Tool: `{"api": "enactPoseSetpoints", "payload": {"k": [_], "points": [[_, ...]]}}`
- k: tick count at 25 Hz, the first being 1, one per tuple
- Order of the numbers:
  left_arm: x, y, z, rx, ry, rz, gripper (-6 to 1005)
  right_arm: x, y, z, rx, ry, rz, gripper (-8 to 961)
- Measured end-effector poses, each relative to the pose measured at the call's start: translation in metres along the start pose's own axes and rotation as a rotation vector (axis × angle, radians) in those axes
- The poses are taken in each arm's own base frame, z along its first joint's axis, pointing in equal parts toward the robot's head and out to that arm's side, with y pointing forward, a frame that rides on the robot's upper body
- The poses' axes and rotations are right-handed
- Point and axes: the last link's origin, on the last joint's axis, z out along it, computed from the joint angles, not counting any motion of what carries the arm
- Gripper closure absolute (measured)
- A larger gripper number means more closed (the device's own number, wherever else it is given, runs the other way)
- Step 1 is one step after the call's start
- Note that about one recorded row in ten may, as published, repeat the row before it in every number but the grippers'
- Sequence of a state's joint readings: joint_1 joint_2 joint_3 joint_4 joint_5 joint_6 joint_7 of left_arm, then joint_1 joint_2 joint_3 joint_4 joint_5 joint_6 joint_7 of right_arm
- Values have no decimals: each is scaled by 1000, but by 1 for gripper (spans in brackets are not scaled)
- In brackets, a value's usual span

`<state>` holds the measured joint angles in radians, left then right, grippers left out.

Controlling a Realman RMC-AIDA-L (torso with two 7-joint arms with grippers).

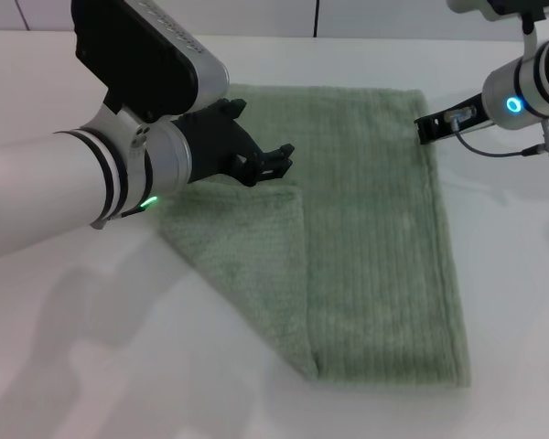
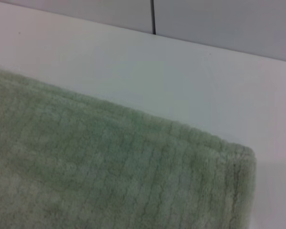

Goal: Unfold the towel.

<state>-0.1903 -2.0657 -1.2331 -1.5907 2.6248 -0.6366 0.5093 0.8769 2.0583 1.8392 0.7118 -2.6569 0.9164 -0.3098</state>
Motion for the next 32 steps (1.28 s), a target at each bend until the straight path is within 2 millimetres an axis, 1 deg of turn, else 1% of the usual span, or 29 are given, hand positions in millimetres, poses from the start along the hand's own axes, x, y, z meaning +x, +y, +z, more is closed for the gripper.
{"api": "enactPoseSetpoints", "payload": {"k": [22,32], "points": [[5,15,2,-41,3,37,211,7,-1,8,8,10,6,948],[2,18,3,-54,-15,45,212,8,-1,9,9,13,7,947]]}}
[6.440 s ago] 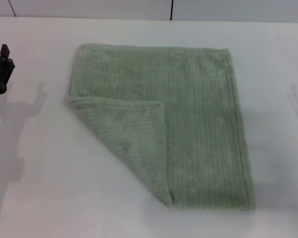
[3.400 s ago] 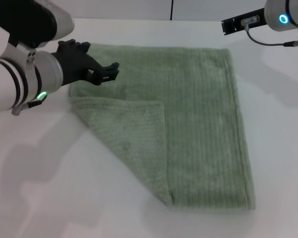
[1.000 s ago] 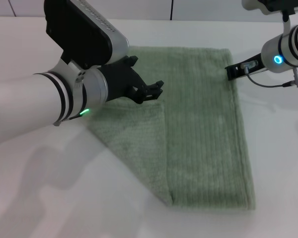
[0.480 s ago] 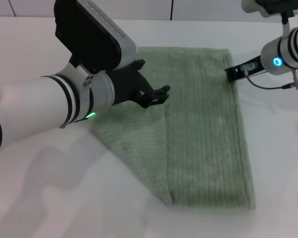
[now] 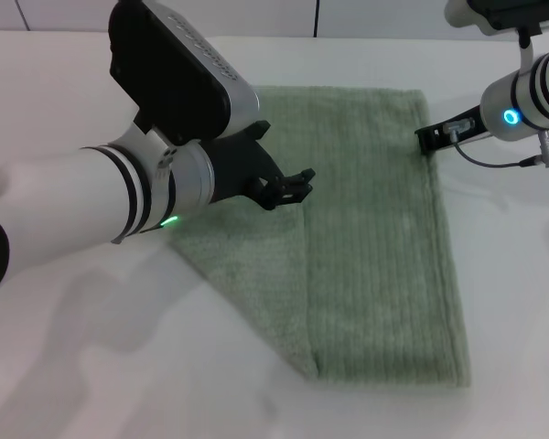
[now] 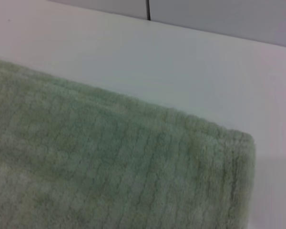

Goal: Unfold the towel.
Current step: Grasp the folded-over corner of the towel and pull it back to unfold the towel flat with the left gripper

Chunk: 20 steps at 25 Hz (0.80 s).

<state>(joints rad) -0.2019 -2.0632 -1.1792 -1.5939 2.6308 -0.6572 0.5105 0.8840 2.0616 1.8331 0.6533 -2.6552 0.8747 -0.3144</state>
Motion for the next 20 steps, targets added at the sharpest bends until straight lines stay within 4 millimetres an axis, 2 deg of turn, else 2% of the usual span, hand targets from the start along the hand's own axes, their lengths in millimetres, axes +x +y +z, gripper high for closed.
{"api": "enactPoseSetpoints", "payload": {"k": [12,15,18,20], "points": [[-2,18,8,-66,-37,41,214,-2,1,-1,-2,-1,-3,946],[-8,22,22,-91,-80,57,214,-2,1,-1,-2,-1,-3,946],[-8,22,22,-91,-80,57,214,-2,1,-1,-2,-1,-3,945],[-11,22,32,-96,-94,69,215,-1,1,-1,-2,-1,-3,945]]}}
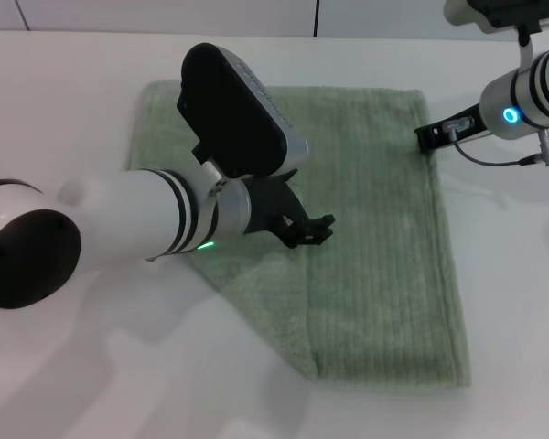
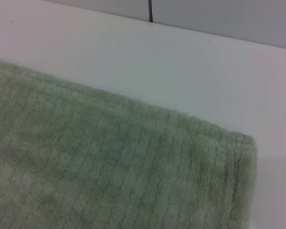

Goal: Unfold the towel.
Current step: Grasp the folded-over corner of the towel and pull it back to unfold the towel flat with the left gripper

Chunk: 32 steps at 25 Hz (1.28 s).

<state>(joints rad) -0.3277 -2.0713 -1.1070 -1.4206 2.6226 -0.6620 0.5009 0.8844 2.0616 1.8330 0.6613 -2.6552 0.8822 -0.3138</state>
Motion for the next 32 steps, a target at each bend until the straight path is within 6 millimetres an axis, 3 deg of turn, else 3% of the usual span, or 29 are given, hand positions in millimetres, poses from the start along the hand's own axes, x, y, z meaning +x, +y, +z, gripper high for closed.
{"api": "enactPoseSetpoints", "payload": {"k": [16,32], "points": [[-7,-10,20,26,-20,-8,217,1,1,1,-4,6,5,944],[-9,-13,27,21,-50,-8,219,2,1,0,-4,7,6,943]]}}
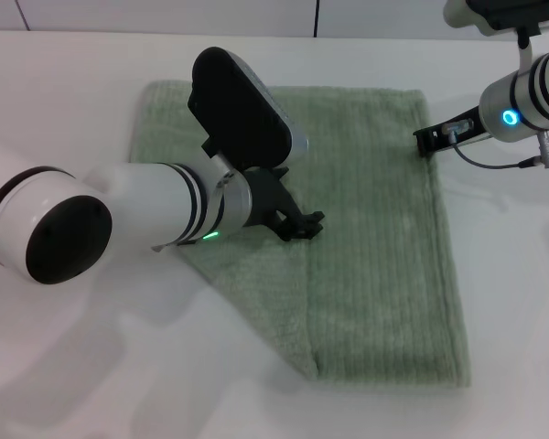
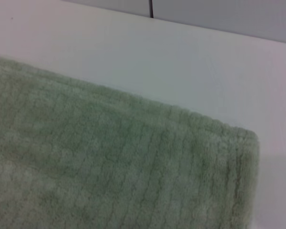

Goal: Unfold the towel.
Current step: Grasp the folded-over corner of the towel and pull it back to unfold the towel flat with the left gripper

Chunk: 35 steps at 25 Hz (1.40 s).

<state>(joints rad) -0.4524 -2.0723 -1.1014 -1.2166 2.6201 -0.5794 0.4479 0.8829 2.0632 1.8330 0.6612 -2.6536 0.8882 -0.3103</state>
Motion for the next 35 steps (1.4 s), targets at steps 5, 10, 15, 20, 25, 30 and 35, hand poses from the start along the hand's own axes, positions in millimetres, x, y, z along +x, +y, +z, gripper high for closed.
{"api": "enactPoseSetpoints", "payload": {"k": [5,10,15,20,25,30,35], "points": [[-2,-1,3,1,-13,3,219,0,0,0,0,0,0,942],[-2,-2,4,1,-17,-5,220,0,0,0,0,0,-1,942],[0,-5,1,1,-21,-15,221,0,0,0,0,0,-1,941],[-1,-6,1,-3,-47,-3,368,0,0,0,0,0,-1,941],[3,-2,-2,-14,-52,9,587,0,0,0,0,0,0,941],[6,-2,-5,-2,-47,23,796,0,-1,0,0,0,2,940],[6,-5,-7,25,-79,20,958,1,-1,0,0,0,6,940]]}}
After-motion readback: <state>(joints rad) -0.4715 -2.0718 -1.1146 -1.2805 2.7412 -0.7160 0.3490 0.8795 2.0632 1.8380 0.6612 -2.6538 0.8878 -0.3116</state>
